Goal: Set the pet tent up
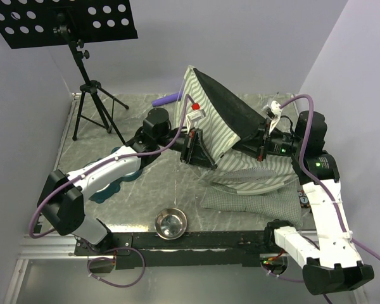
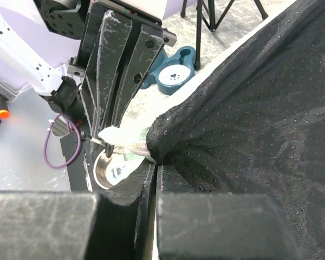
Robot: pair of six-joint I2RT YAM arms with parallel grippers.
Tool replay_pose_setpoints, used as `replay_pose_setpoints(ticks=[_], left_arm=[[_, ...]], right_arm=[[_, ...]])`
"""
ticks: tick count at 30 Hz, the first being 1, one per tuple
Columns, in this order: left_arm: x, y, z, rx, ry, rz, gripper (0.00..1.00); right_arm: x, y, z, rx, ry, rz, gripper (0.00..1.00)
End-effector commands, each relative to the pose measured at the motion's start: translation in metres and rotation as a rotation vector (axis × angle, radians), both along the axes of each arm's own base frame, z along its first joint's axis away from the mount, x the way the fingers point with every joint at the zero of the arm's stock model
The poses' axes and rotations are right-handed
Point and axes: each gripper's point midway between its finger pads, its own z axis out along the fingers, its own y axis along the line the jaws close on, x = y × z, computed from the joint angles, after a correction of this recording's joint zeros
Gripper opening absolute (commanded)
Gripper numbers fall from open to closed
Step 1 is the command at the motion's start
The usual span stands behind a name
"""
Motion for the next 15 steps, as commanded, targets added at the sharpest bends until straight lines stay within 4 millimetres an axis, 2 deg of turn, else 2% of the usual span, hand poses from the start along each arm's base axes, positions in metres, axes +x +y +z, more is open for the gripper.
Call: replay_pose_setpoints(ticks=[1,15], left_arm=[[0.020,-0.003,-0.027,0.108,0.142,0.101,0.01],[0.034,-0.001,-0.049,0.166,0.197,0.134,0.01]], right_arm=[[-0.019,0.006,0.015,0.015,-0.059,0.071,0.00],[-0.024,0.007,0.019,0.028,-0.062,0.088,0.00]])
